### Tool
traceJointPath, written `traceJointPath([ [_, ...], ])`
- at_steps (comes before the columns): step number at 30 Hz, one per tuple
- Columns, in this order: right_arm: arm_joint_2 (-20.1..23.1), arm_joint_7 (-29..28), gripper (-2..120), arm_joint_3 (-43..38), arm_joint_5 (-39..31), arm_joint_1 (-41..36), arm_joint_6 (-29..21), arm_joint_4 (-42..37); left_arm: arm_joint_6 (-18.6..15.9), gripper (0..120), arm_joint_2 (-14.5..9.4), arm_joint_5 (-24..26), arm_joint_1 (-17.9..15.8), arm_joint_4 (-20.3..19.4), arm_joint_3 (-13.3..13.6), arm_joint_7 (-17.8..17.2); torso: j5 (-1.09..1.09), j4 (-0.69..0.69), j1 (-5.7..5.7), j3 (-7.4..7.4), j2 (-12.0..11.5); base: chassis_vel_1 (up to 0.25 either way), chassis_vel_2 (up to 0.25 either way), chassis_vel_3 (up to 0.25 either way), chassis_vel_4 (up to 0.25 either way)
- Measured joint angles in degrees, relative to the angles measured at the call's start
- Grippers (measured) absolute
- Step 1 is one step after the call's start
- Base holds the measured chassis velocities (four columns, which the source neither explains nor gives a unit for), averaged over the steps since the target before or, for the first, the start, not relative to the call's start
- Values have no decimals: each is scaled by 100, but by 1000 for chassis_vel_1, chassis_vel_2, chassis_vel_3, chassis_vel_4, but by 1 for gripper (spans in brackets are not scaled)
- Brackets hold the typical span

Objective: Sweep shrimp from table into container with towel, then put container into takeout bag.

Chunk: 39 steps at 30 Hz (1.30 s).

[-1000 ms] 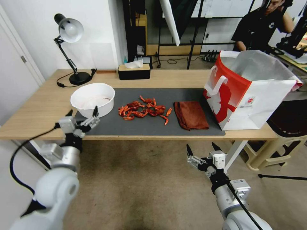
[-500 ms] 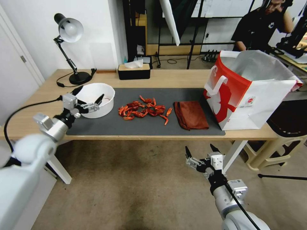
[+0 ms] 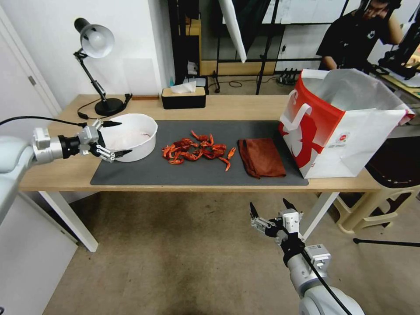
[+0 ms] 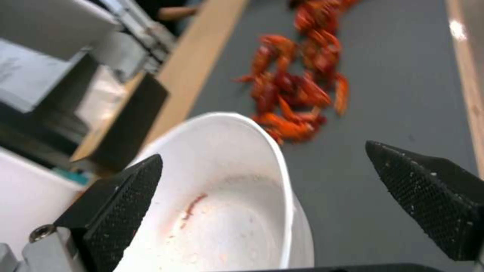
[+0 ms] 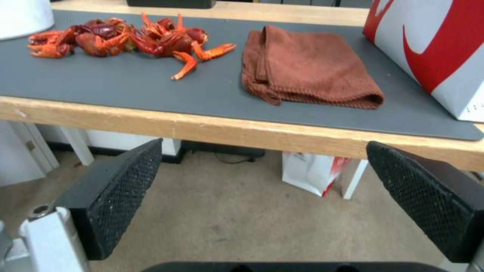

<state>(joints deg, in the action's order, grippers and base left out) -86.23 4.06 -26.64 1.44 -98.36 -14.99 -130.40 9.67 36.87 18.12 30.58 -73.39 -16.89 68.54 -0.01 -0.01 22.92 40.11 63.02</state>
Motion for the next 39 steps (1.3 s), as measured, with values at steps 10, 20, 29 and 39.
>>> traceJointPath([
  [10,1,13,100,-17,46,-60,28,15,333,100,260,-982,-1232,775,850,760,0,1,0,0,0,0,0,0,0],
  [20,-19,16,100,-15,86,-81,75,83,781,100,466,-1804,-2050,1110,1527,1409,2,2,0,0,0,0,0,0,0],
  [29,-43,71,100,-25,150,-94,131,112,1158,100,686,-2411,-2279,1344,1795,1381,2,1,0,0,0,0,0,0,0],
  [39,-46,81,100,-31,175,-135,199,162,1490,68,813,-3037,-2395,1423,1796,1536,1,2,0,0,1,0,0,0,0],
])
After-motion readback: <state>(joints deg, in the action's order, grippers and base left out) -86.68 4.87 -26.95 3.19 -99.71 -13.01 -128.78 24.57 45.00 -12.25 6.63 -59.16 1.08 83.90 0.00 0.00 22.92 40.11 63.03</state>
